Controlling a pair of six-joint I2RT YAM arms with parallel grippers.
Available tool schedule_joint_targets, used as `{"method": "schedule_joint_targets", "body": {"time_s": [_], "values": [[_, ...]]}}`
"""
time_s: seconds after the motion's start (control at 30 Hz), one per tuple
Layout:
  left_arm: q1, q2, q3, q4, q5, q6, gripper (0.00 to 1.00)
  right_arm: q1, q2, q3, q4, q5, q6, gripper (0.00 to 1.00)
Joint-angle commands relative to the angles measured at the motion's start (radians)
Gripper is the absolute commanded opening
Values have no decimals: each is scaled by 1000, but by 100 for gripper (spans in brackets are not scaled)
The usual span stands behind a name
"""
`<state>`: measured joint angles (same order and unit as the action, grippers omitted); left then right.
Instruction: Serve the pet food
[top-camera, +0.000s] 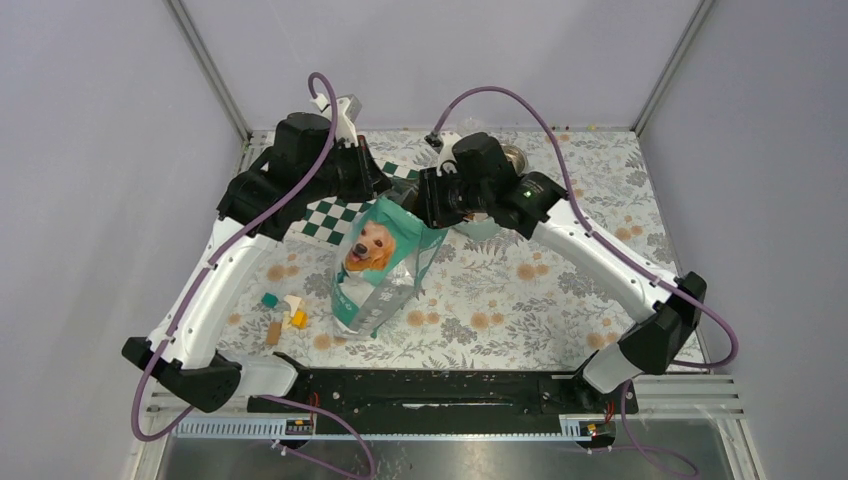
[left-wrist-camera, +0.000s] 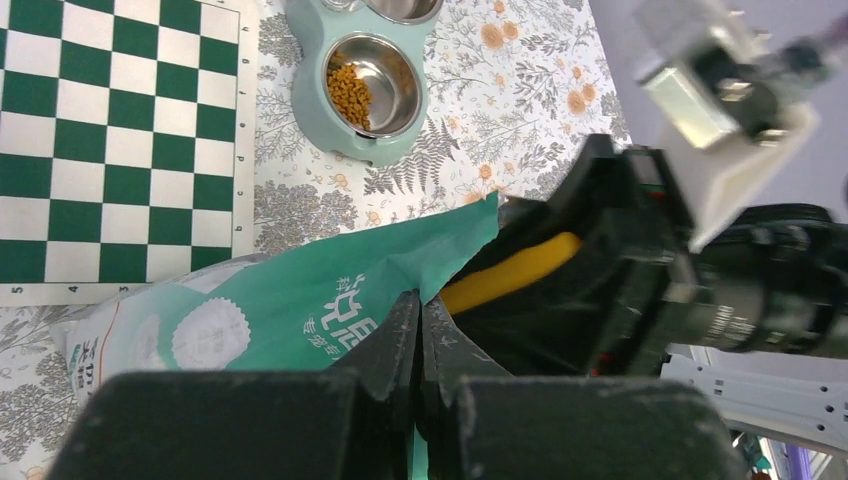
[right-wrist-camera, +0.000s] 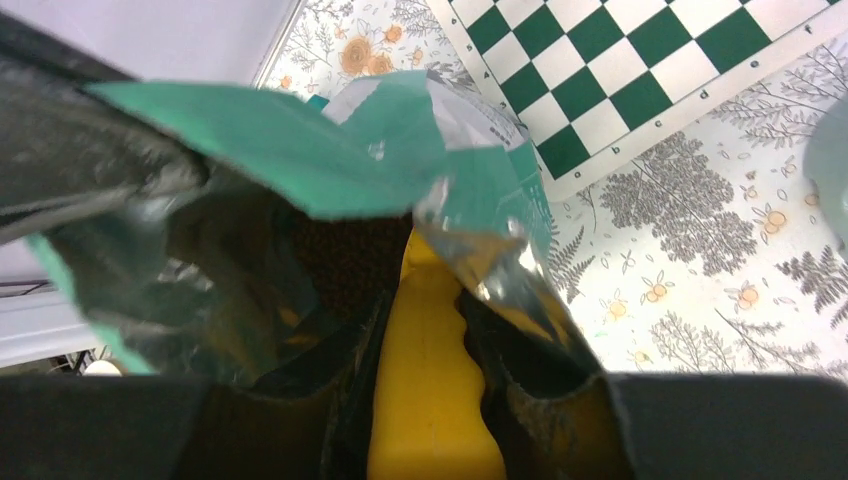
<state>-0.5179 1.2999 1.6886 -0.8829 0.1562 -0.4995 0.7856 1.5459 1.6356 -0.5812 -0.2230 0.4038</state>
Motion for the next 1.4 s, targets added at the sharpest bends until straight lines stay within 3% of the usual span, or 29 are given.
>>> {"method": "schedule_joint_targets", "body": {"time_s": [0.0,0.3,0.53,0.97,1.37], "values": [[9,-3,62,199,28,-37,0,-3,33,-72,139,-56,-21,0],[8,15,46,257,79,-100,0,-19,54,-248,374,-261,172,0],[10,6,38,254,66,-95,0,-143,-39,-383,632,-407,497,0],[9,-37,14,230,0,-37,0,-299,-284,-364,547,-344,604,0],[9,-111,-28,249,-21,28,0,-386,-362,-378,490,-303,610,0]]}}
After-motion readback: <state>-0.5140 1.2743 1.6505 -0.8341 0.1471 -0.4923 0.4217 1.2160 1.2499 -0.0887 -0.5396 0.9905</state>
